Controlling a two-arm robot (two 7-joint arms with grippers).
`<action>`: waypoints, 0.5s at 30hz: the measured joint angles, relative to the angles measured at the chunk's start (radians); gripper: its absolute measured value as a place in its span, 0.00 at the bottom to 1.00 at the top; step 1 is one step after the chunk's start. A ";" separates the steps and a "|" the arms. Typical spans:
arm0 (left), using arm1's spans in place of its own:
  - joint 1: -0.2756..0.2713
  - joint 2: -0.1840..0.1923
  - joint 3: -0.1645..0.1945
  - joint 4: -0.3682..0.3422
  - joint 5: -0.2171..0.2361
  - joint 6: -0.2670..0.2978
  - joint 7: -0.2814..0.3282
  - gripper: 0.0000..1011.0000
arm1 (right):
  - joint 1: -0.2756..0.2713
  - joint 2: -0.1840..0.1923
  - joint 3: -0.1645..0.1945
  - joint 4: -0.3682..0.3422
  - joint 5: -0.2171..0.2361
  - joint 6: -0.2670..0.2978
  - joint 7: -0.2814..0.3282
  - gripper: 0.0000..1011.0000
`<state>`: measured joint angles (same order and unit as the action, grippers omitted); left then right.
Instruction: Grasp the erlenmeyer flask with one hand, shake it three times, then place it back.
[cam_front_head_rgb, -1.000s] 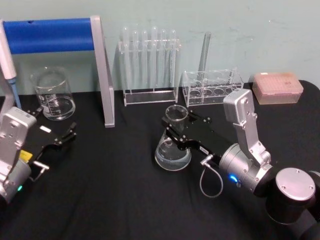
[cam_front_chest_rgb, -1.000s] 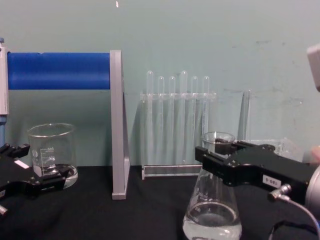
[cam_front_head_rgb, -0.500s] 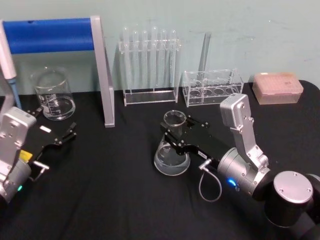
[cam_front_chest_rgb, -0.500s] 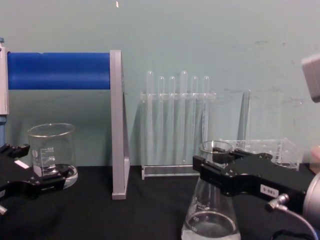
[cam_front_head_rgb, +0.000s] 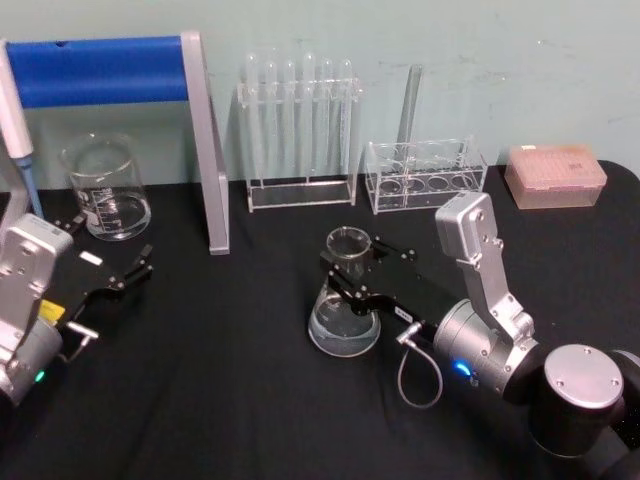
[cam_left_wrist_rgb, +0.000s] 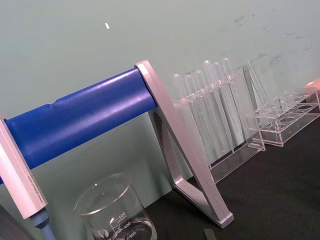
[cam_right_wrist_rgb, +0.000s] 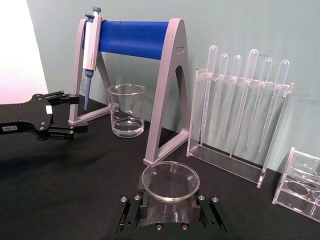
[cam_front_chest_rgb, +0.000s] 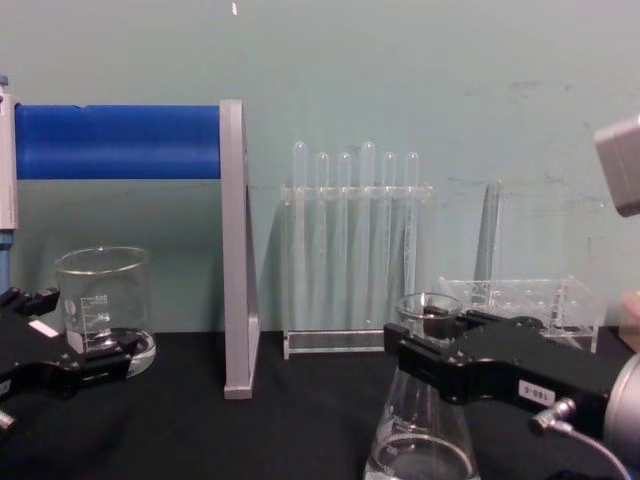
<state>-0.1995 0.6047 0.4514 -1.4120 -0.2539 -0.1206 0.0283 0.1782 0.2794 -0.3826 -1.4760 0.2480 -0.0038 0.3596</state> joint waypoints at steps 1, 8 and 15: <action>0.000 0.000 0.000 0.000 0.000 0.000 0.000 0.99 | 0.000 0.000 0.000 0.000 0.000 0.000 0.000 0.45; 0.000 0.000 0.000 0.000 0.000 0.000 0.000 0.99 | 0.000 0.001 -0.003 0.001 -0.006 0.004 -0.001 0.45; 0.000 0.000 0.000 0.000 0.000 0.000 0.000 0.99 | 0.000 0.001 -0.003 0.001 -0.006 0.004 -0.001 0.45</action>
<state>-0.1995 0.6047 0.4514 -1.4120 -0.2539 -0.1205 0.0283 0.1782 0.2801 -0.3858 -1.4754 0.2420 0.0000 0.3589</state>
